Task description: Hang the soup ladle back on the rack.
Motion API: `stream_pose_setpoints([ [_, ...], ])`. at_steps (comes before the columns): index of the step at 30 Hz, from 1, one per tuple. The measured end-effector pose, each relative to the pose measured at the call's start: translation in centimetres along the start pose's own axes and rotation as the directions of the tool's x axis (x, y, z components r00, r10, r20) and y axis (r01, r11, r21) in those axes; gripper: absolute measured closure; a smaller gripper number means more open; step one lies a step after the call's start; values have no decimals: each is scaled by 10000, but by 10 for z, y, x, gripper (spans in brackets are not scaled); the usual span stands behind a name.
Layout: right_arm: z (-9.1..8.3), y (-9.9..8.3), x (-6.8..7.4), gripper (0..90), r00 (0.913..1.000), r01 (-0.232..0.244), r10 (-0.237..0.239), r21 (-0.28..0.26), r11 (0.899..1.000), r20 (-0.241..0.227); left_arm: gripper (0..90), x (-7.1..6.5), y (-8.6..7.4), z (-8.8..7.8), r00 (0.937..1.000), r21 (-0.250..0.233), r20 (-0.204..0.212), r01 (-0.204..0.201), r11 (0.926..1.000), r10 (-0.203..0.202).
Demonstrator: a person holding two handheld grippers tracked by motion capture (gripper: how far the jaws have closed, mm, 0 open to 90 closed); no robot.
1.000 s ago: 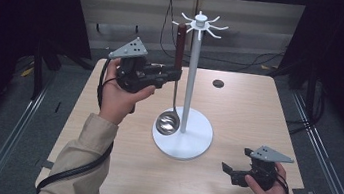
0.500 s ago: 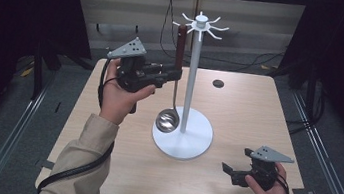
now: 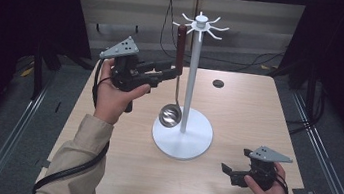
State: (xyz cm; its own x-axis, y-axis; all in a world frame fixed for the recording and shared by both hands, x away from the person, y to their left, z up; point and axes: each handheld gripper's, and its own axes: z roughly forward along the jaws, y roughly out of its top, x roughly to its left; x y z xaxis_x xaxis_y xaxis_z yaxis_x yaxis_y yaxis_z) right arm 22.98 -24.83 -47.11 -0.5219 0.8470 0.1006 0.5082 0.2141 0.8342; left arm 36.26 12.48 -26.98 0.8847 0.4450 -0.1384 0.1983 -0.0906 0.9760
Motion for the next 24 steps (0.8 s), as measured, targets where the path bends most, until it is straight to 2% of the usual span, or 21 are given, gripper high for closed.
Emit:
stream_pose_setpoints([
  [11, 0, 1, 1, 21, 10000, -10, 10, 5, 10000, -20, 500, -1, -5, -3, 9999, -52, -148, 11, 10000, -12],
  [19, 2, 2, 1, 21, 10000, 76, -76, 31, 10000, -49, 365, 0, -9, -10, 9984, 229, -514, -227, 9995, 238],
  [20, 1, 2, 1, 21, 10000, 48, -48, 3, 10000, -48, 351, 0, -11, -11, 9990, 187, -384, -210, 9996, 217],
  [24, 0, 2, 1, 21, 10000, 43, -43, -29, 10000, -21, 308, 1, -14, -12, 9983, 198, -509, -256, 9995, 266],
])
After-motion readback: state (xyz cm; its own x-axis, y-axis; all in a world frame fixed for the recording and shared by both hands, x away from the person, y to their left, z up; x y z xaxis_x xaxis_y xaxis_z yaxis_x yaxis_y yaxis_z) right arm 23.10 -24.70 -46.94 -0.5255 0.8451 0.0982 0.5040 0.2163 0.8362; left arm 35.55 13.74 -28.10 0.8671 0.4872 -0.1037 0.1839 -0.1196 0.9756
